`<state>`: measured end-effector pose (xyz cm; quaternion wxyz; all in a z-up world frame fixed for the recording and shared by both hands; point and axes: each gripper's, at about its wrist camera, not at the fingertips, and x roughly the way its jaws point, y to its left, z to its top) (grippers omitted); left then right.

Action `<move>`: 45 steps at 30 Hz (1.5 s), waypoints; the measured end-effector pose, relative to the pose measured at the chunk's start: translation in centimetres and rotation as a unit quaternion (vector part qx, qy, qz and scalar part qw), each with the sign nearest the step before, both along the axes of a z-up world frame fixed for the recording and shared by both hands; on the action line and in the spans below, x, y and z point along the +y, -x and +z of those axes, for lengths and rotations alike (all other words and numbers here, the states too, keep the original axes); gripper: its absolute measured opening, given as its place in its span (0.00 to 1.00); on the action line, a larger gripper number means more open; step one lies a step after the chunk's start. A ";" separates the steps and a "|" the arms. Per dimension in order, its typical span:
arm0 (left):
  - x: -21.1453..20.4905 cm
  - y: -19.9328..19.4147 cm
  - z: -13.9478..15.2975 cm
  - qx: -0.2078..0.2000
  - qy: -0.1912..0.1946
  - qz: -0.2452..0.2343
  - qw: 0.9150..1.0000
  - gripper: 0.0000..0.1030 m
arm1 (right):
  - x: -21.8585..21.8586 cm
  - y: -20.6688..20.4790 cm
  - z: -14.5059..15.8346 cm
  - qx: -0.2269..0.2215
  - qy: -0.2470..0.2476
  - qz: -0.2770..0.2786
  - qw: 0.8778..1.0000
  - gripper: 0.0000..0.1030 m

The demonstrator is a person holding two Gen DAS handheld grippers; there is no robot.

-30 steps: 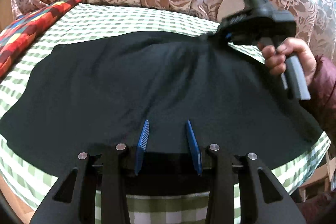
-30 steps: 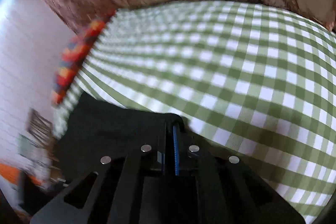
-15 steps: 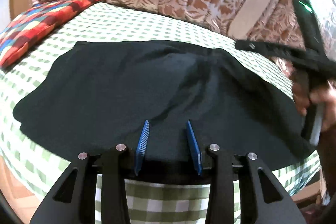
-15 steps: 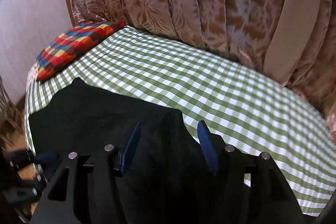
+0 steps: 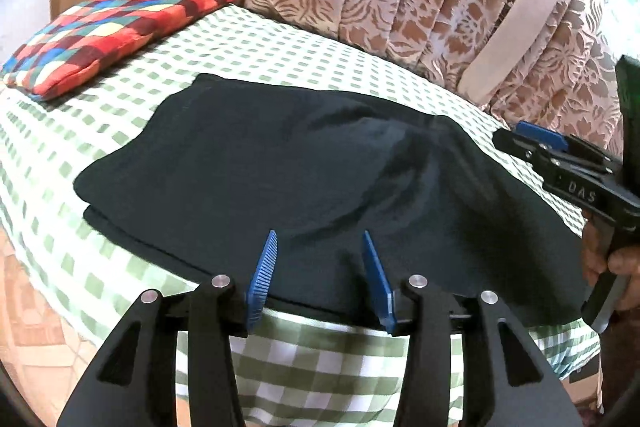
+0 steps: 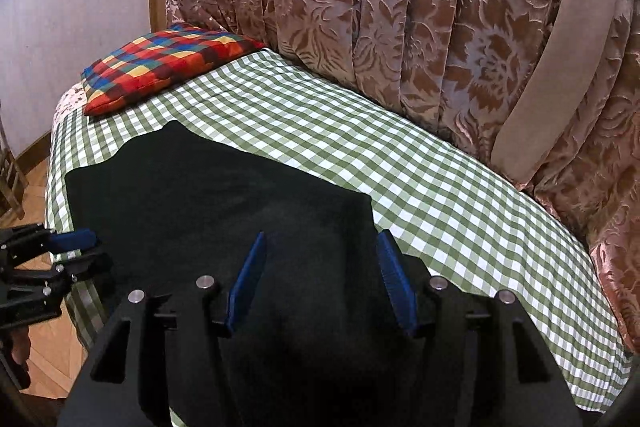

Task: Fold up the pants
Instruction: 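Release the pants and hover both open tools over the folded pants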

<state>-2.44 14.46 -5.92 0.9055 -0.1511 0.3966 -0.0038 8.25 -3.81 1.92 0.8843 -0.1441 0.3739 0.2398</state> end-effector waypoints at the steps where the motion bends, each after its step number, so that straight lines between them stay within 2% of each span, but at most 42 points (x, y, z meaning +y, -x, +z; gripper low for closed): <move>1: 0.2 0.1 0.1 -0.001 -0.002 0.004 1.000 0.42 | 0.0 0.1 -0.1 0.002 -0.001 -0.001 1.000 0.56; 7: 2.7 1.4 1.1 0.001 -0.019 0.044 0.999 0.42 | -0.8 1.1 -1.3 0.038 -0.025 -0.001 0.999 0.56; 10: 5.9 2.7 1.5 0.002 -0.007 0.086 0.996 0.42 | -2.1 2.1 -2.2 0.086 -0.070 0.013 0.994 0.56; 12: 8.3 3.5 1.5 0.007 0.014 0.117 0.993 0.42 | -2.8 2.9 -2.7 0.119 -0.103 0.025 0.987 0.56; 14: 11.3 4.6 1.2 0.012 0.044 0.159 0.986 0.42 | -3.3 3.8 -3.2 0.143 -0.125 0.040 0.981 0.56; 16: 13.2 5.1 0.8 0.015 0.074 0.181 0.981 0.42 | -3.4 4.3 -3.6 0.156 -0.132 0.044 0.978 0.56; 18: 14.9 5.4 0.4 0.013 0.110 0.200 0.973 0.55 | -3.4 4.7 -4.1 0.165 -0.126 0.038 0.978 0.56; 21: 15.9 4.7 0.0 0.009 0.148 0.207 0.967 0.57 | -3.5 4.6 -4.9 0.178 -0.123 0.027 0.976 0.56; 24: 16.1 3.8 -0.5 0.017 0.161 0.207 0.965 0.57 | -3.5 4.4 -5.3 0.186 -0.123 0.022 0.975 0.56; 26: 16.2 2.7 -1.2 0.031 0.162 0.208 0.964 0.57 | -3.5 4.3 -5.6 0.188 -0.122 0.020 0.974 0.56; 28: 16.5 1.8 -2.4 0.049 0.183 0.208 0.960 0.57 | -3.5 4.1 -5.9 0.192 -0.123 0.019 0.974 0.56; 29: 16.5 1.5 -2.7 0.052 0.186 0.207 0.959 0.50 | -3.6 4.1 -6.0 0.193 -0.124 0.018 0.973 0.56; 30: 16.4 1.3 -2.7 0.051 0.181 0.204 0.961 0.26 | -3.6 3.9 -6.1 0.194 -0.124 0.018 0.973 0.56; 31: 16.0 1.2 -2.5 0.049 0.165 0.196 0.965 0.25 | -3.7 3.8 -6.2 0.197 -0.126 0.017 0.972 0.56; 33: 15.6 1.7 -1.6 0.023 0.146 0.198 0.969 0.12 | -3.8 3.7 -6.4 0.199 -0.128 0.016 0.971 0.56; 34: 15.1 2.1 -0.8 0.008 0.130 0.194 0.972 0.12 | -3.9 3.7 -6.4 0.200 -0.128 0.017 0.971 0.56; 35: 14.5 2.3 -0.1 0.005 0.102 0.194 0.976 0.12 | -3.8 3.7 -6.6 0.201 -0.127 0.017 0.971 0.57; 36: 14.3 2.2 -0.2 0.009 0.089 0.195 0.977 0.12 | -3.7 3.6 -6.7 0.202 -0.125 0.017 0.971 0.57; 37: 13.9 1.7 -0.5 0.024 0.065 0.192 0.979 0.12 | -3.7 3.6 -6.8 0.202 -0.125 0.017 0.971 0.58; 38: 13.3 1.0 -1.3 0.045 0.024 0.187 0.981 0.12 | -3.6 3.6 -6.9 0.201 -0.125 0.018 0.971 0.59; 39: 12.8 0.7 -2.0 0.060 0.002 0.184 0.981 0.15 | -3.5 3.7 -6.9 0.199 -0.123 0.019 0.972 0.59; 40: 12.6 0.5 -2.2 0.066 -0.011 0.186 0.980 0.19 | -3.5 3.7 -6.9 0.197 -0.120 0.022 0.973 0.59; 41: 12.1 0.5 -2.1 0.068 -0.035 0.189 0.979 0.28 | -3.4 3.8 -7.0 0.195 -0.119 0.022 0.973 0.59; 42: 11.7 0.5 -1.7 0.069 -0.064 0.196 0.976 0.43 | -3.5 3.8 -7.0 0.195 -0.120 0.022 0.973 0.60; 43: 11.3 0.7 -1.1 0.067 -0.094 0.208 0.971 0.47 | -3.5 3.8 -7.0 0.197 -0.122 0.022 0.973 0.61; 45: 11.0 1.3 0.0 0.054 -0.116 0.220 0.967 0.49 | -3.5 3.8 -7.0 0.197 -0.128 0.021 0.972 0.62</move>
